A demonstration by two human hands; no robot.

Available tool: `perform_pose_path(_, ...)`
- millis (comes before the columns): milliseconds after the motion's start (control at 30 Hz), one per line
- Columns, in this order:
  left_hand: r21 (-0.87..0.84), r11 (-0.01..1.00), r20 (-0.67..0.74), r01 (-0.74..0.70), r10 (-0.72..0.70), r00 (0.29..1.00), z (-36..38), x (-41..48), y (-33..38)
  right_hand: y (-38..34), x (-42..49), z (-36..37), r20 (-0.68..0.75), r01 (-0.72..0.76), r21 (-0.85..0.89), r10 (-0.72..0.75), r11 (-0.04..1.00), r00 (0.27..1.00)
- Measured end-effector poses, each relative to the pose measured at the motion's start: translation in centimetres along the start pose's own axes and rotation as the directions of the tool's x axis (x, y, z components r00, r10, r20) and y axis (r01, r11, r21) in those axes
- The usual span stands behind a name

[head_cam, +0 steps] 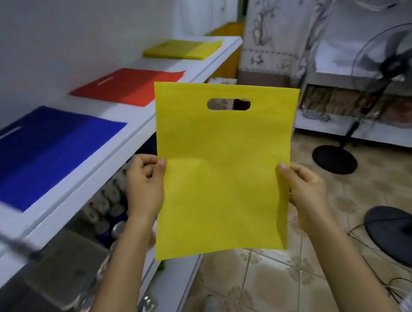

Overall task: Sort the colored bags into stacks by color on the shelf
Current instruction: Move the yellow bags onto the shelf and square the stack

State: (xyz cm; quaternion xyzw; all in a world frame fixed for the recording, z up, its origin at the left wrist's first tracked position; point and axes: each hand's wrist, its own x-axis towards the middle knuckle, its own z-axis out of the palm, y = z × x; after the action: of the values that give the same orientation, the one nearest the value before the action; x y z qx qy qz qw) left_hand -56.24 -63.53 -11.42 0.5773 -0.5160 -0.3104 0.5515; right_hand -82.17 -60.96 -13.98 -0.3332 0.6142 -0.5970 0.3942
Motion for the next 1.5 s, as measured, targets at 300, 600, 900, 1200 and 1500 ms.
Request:
perform_pose_path(300,-0.178,0.982,0.219,0.058,-0.018,0.976,10.1,13.7,0.2,-3.8,11.8,1.7,-0.205,0.096,-0.040,-0.102,0.995,0.973)
perform_pose_path(600,-0.219,0.939,0.531,0.264,-0.113,0.840,17.3,19.9,-0.8,-5.2,20.5,1.9,-0.350,0.153,0.005,-0.142,0.988,0.926)
perform_pose_path(900,-0.139,0.983,0.394,0.121,-0.057,0.917,24.7,26.5,-1.4,-4.8,32.2,2.2,-0.184,0.049,0.080,-0.034,0.996,0.982)
perform_pose_path(1200,-0.079,0.989,0.132,0.125,-0.114,0.985,35.9,32.5,1.2,-6.8,47.8,-0.6,0.024,0.031,-0.032,-0.031,0.999,0.999)
perform_pose_path(1500,-0.068,0.993,-0.066,0.099,-0.104,0.992,41.9,36.5,3.5,-8.9,58.9,-0.1,0.178,0.052,0.021,-0.055,0.998,0.982)
